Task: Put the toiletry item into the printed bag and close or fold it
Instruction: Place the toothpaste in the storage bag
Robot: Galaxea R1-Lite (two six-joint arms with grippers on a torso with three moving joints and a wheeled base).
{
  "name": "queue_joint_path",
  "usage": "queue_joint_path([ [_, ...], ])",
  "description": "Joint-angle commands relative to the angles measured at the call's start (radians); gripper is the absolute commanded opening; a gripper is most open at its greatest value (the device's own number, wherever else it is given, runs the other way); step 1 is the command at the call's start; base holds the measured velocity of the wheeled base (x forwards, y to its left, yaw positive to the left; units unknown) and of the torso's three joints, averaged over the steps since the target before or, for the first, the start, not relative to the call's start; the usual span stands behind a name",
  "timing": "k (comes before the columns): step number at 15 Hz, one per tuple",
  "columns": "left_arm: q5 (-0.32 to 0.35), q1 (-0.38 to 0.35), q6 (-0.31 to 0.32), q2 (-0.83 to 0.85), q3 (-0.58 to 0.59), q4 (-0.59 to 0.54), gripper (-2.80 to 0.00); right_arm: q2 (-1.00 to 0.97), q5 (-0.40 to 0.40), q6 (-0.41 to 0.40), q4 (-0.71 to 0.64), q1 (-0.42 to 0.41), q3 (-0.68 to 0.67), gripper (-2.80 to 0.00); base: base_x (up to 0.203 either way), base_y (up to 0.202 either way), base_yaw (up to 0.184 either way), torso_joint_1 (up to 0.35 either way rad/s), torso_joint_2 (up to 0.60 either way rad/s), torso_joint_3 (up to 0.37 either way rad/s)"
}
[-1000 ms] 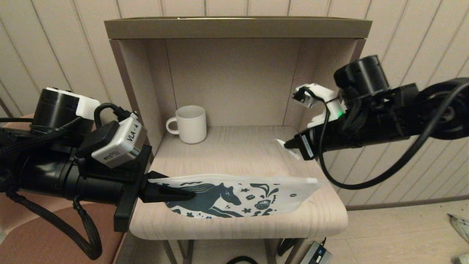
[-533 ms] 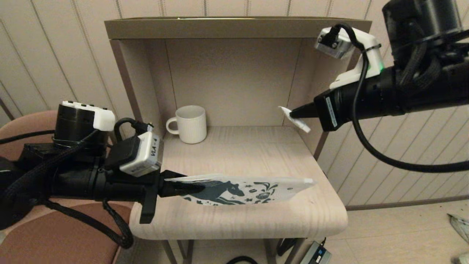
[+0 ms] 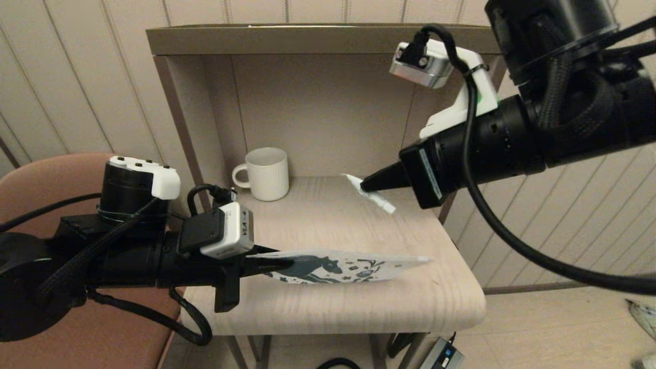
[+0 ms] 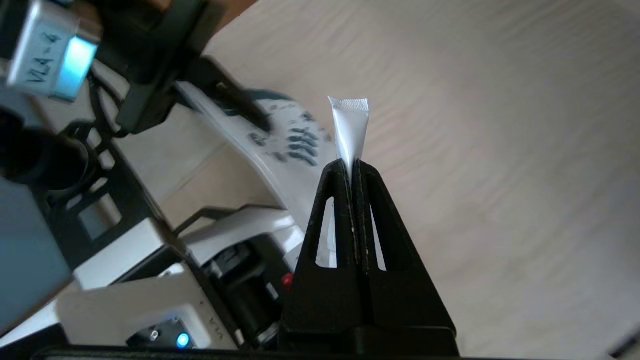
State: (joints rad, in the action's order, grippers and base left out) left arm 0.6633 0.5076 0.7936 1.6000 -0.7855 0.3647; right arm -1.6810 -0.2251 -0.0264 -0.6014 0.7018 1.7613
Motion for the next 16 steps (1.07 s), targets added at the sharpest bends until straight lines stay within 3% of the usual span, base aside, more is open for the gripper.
queue_joint_path([
  [1, 0.002, 0.009, 0.004, 0.012, 0.005, 0.003, -2.8, -0.033, -0.004, -0.006, -0.007, 0.011, -0.02, -2.8, 0.0, 0.0, 0.0, 0.0, 0.0, 0.0],
  [6, 0.002, 0.009, 0.004, 0.026, 0.005, 0.003, -2.8, 0.025, -0.01, -0.032, -0.012, 0.016, -0.16, -2.8, 0.0, 0.0, 0.0, 0.0, 0.0, 0.0],
  [11, 0.002, 0.009, 0.004, 0.035, 0.005, 0.003, -2.8, 0.167, -0.011, -0.026, -0.193, 0.038, -0.183, -2.8, 0.0, 0.0, 0.0, 0.0, 0.0, 0.0],
  [16, 0.004, 0.012, 0.004, 0.034, 0.005, 0.003, -2.8, 0.164, -0.01, -0.02, -0.313, 0.031, -0.178, -2.8, 0.0, 0.0, 0.0, 0.0, 0.0, 0.0],
])
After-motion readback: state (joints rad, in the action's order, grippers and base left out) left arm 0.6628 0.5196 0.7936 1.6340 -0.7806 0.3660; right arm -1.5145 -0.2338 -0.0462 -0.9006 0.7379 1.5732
